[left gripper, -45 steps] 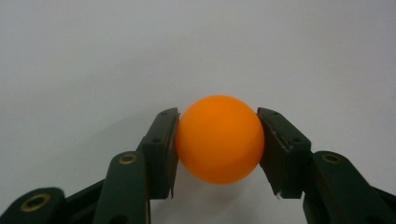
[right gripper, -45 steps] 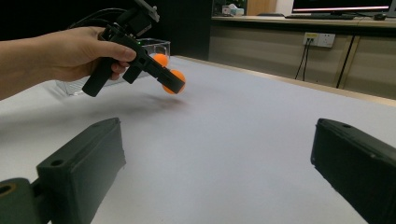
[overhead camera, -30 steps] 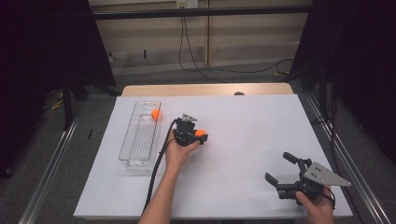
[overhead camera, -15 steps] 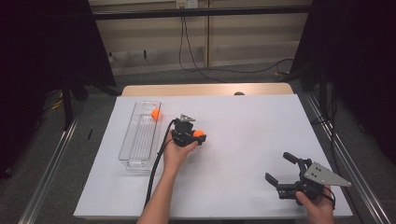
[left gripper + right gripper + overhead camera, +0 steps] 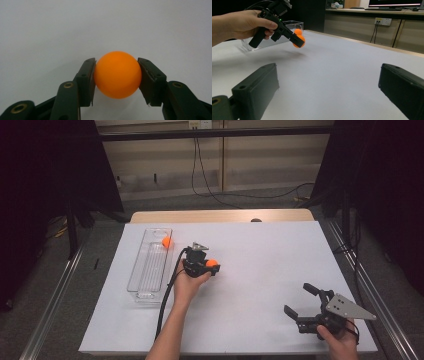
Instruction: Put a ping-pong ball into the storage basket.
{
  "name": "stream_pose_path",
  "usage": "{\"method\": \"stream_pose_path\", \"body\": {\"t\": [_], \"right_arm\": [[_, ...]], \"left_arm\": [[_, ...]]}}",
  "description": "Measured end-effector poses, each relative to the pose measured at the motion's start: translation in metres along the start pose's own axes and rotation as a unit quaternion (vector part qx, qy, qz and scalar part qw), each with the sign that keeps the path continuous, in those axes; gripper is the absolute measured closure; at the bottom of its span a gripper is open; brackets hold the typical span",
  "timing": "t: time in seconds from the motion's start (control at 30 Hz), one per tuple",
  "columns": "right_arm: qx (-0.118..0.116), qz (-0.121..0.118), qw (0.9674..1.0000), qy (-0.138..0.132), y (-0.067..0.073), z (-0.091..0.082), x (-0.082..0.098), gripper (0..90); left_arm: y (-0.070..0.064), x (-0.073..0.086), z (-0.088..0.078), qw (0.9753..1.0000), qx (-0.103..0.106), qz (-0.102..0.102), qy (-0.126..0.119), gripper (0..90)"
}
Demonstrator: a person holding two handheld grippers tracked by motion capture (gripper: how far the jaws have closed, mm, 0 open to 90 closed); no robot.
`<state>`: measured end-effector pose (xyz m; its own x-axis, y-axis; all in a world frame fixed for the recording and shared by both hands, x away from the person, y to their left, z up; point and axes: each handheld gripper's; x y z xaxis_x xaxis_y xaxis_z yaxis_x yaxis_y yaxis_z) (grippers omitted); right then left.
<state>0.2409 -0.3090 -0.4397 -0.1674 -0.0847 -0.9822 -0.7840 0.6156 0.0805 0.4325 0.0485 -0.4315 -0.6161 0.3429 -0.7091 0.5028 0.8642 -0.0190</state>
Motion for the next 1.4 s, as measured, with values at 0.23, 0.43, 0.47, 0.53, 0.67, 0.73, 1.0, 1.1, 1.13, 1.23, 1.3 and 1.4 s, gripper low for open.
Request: {"method": "stream_pose_path", "body": {"t": [0.23, 0.43, 0.47, 0.53, 0.67, 0.73, 1.0, 1.1, 1.13, 1.23, 1.3, 1.4], "right_arm": [[0.0, 0.0, 1.0, 0.0, 0.0, 0.0, 0.0, 2.3], [-0.001, 0.0, 1.0, 0.0, 0.0, 0.0, 0.0, 2.4], [-0.001, 0.0, 1.0, 0.0, 0.0, 0.0, 0.0, 2.4], [-0.001, 0.001, 1.0, 0.0, 0.0, 0.0, 0.0, 2.3], [-0.001, 0.0, 1.0, 0.001, 0.001, 0.0, 0.0, 2.3], [-0.001, 0.002, 1.0, 0.001, 0.001, 0.001, 0.0, 2.3], [-0.001, 0.003, 1.0, 0.0, 0.001, 0.0, 0.0, 2.3], [-0.001, 0.003, 1.0, 0.0, 0.001, 0.0, 0.0, 2.4], [-0.001, 0.003, 1.0, 0.0, 0.001, 0.0, 0.0, 2.4], [-0.001, 0.002, 1.0, 0.0, 0.001, 0.0, 0.0, 2.4], [-0.001, 0.003, 1.0, 0.0, 0.001, 0.0, 0.0, 2.3], [-0.001, 0.001, 1.0, -0.001, 0.001, 0.0, 0.0, 2.3]], "left_arm": [[0.002, -0.001, -0.005, 1.0, -0.001, 0.0, -0.003, 51.0], [0.006, -0.001, -0.011, 1.0, -0.001, 0.0, -0.004, 51.0], [0.006, -0.001, -0.011, 1.0, -0.001, 0.0, -0.004, 51.0], [0.008, -0.001, -0.013, 1.0, -0.002, -0.003, -0.004, 51.0], [0.011, -0.001, -0.015, 0.9999, -0.005, -0.006, -0.007, 51.0], [0.012, -0.001, -0.016, 0.9999, -0.004, -0.006, -0.007, 51.0], [0.015, -0.001, -0.018, 0.9999, -0.012, -0.005, -0.008, 51.0], [0.015, -0.001, -0.019, 0.9999, -0.011, -0.008, -0.01, 51.0], [0.016, -0.002, -0.02, 0.9999, -0.01, -0.009, -0.01, 51.0], [0.018, -0.002, -0.021, 0.9999, -0.01, -0.009, -0.01, 51.0], [0.019, -0.002, -0.022, 0.9998, -0.01, -0.011, -0.011, 51.0], [0.02, -0.002, -0.024, 0.9998, -0.01, -0.013, -0.012, 51.0]]}}
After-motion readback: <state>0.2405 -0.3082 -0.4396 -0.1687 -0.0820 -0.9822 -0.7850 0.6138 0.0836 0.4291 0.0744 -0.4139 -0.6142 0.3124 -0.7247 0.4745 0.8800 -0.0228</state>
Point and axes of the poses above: each handheld gripper's, and its own axes: z roughly forward along the jaws, x roughly out of its underside, y roughly to its left, and after that the axes turned 15 degrees about -x, right-handed
